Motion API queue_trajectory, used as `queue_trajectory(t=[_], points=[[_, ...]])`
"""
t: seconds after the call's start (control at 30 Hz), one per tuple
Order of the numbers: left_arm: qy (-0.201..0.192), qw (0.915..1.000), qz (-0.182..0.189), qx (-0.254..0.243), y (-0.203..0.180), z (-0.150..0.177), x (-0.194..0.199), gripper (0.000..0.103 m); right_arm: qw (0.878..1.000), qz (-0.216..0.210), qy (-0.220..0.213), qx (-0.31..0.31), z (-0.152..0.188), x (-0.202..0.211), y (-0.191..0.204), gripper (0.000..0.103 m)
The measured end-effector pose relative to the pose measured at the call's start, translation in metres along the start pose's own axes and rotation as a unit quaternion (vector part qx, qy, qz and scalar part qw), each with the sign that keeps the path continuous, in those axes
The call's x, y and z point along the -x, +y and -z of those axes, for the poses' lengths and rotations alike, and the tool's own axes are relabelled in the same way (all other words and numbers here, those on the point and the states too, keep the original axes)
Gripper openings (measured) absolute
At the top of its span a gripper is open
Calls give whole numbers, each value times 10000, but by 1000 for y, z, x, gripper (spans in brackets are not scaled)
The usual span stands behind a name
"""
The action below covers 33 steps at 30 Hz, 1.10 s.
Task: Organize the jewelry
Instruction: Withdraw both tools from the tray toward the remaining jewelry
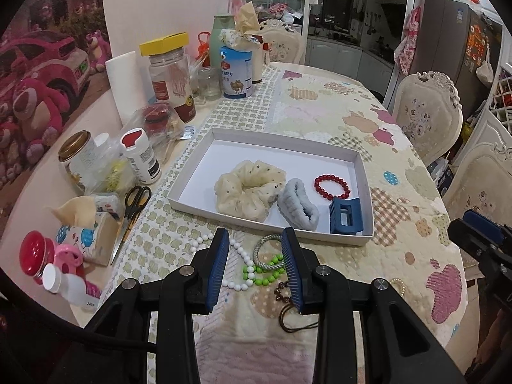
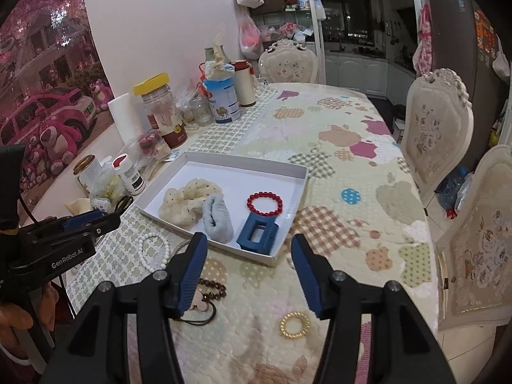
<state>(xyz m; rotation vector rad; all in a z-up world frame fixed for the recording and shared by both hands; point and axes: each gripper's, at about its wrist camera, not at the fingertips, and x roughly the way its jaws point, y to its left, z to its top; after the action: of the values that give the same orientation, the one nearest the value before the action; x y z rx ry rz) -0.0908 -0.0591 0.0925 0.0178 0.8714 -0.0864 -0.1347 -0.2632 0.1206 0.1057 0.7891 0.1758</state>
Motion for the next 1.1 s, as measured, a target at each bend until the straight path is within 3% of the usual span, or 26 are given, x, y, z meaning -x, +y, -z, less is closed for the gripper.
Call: queue_trajectory(t=[0.37, 0.73, 1.0, 1.1], points=[[71, 9991, 302, 285, 13, 12, 19, 33, 9999, 64, -63, 98, 16, 27, -11, 61], [864, 9907, 839, 639, 34, 44, -11, 33, 9990, 39, 446, -28, 53, 6, -33, 61], [1521, 9795, 1244, 456, 3, 74, -54, 37, 9958, 98, 877, -227, 82, -17, -46, 61], [1652, 9770, 1282, 414, -3, 78, -64, 37, 9952, -197, 924, -242, 88, -24, -37, 61]])
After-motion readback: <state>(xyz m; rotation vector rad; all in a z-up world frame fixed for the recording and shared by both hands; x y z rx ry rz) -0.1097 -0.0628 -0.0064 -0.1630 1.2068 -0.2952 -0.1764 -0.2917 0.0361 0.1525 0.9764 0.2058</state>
